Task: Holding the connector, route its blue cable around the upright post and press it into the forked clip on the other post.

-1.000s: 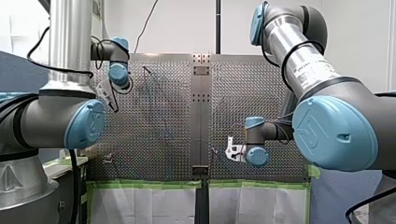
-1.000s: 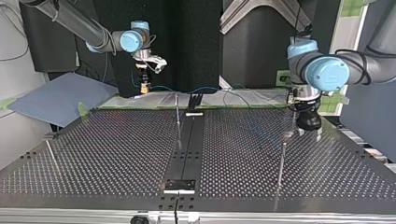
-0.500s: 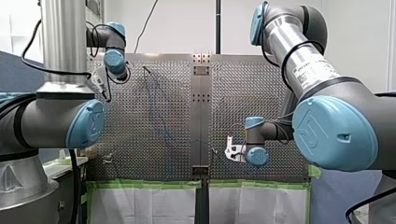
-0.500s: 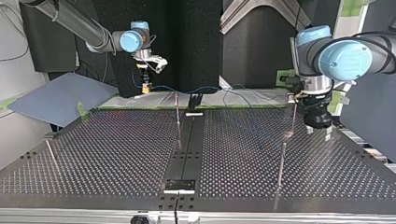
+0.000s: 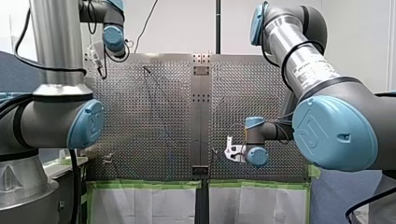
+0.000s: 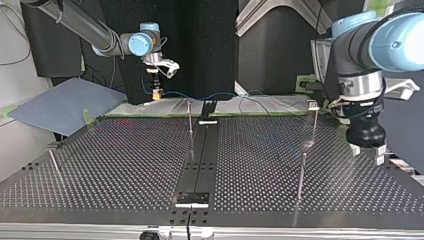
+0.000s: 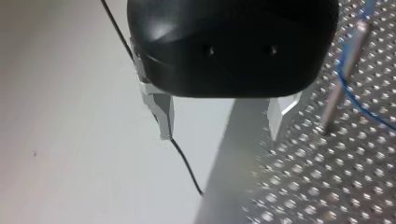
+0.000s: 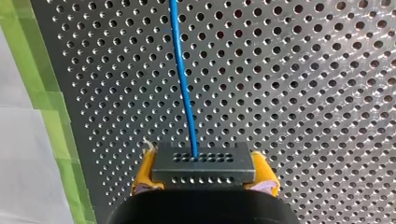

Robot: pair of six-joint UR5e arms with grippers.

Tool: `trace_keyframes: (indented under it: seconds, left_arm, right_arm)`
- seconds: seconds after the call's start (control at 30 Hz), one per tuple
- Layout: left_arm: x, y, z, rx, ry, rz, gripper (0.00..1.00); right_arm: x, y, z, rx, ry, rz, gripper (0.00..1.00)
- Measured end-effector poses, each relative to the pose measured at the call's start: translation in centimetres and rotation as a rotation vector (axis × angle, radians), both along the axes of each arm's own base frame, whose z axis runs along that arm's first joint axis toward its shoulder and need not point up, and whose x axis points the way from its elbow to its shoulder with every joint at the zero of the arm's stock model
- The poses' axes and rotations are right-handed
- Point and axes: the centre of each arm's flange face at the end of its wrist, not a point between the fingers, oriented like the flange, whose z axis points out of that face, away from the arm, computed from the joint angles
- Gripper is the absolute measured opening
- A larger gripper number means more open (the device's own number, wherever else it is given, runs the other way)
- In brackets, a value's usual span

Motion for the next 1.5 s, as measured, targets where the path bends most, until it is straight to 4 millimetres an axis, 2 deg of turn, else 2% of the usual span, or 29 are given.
trace_keyframes:
  seconds: [0.17,0.37,0.8,1.5]
  left_arm:
    - [-1.6,-0.6,1.7,0.041,-0.001,-0.03,0.99]
    - [-3.6,-1.9,2.9,0.091,0.013,-0.089,0.99]
    - [-3.4,-4.9,-0.2,0.192,0.182,-0.244,0.99]
    - [-5.7,-5.3,-1.5,0.187,0.351,-0.256,0.99]
  right_arm:
    - [0.0,0.0,0.0,0.0,0.001,0.0,0.0]
    - [0.0,0.0,0.0,0.001,0.002,0.001,0.0]
    - [0.1,0.1,0.0,0.003,0.001,0.004,0.0]
    - [0.2,0.3,-0.1,0.008,0.002,0.011,0.0]
